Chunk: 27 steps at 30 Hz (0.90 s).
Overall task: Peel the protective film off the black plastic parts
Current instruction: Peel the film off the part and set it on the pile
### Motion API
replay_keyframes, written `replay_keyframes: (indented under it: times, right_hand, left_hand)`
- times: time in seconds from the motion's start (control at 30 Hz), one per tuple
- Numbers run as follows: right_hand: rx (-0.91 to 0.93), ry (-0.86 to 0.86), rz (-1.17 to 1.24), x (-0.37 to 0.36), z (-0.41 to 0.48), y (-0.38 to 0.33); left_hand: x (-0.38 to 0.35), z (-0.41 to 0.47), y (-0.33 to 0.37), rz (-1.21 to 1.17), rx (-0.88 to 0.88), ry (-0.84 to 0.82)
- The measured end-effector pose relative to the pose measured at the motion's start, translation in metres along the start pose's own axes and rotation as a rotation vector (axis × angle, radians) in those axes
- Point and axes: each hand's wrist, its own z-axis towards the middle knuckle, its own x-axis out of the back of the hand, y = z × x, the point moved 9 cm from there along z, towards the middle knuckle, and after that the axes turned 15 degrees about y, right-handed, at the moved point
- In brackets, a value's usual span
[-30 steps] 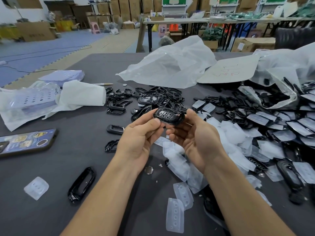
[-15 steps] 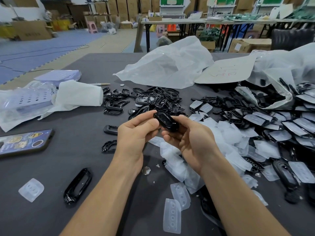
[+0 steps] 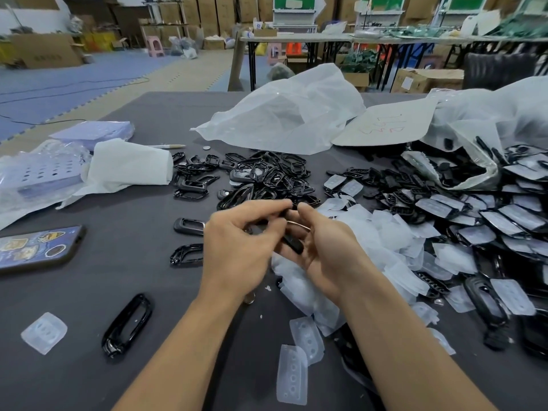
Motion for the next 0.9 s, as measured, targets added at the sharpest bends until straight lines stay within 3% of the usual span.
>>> replay_keyframes:
  times: [0.13,0.23,0.43,0.9]
  right_hand:
    - [-0.081,-0.026,0.097,0.003,0.000,0.000]
    - [-0.059,-0.067,0.090,0.002,0.000,-0.002]
    - [0.109,-0.091,0.054,-0.002,0.001,-0.014]
    - [0.387,0.079,-0.198,0.011,-0.012,-0.040]
  left_hand:
    - [0.026,0.011,-0.034,-0.296,0.462,0.298]
    - [0.033,0.010,-0.048,-0.408,0.655,0.370]
    - [0.022,0.006,-0.051,-0.388,0.700,0.280]
    - [0.002,0.001,-0.046,-0.485,0.779,0.032]
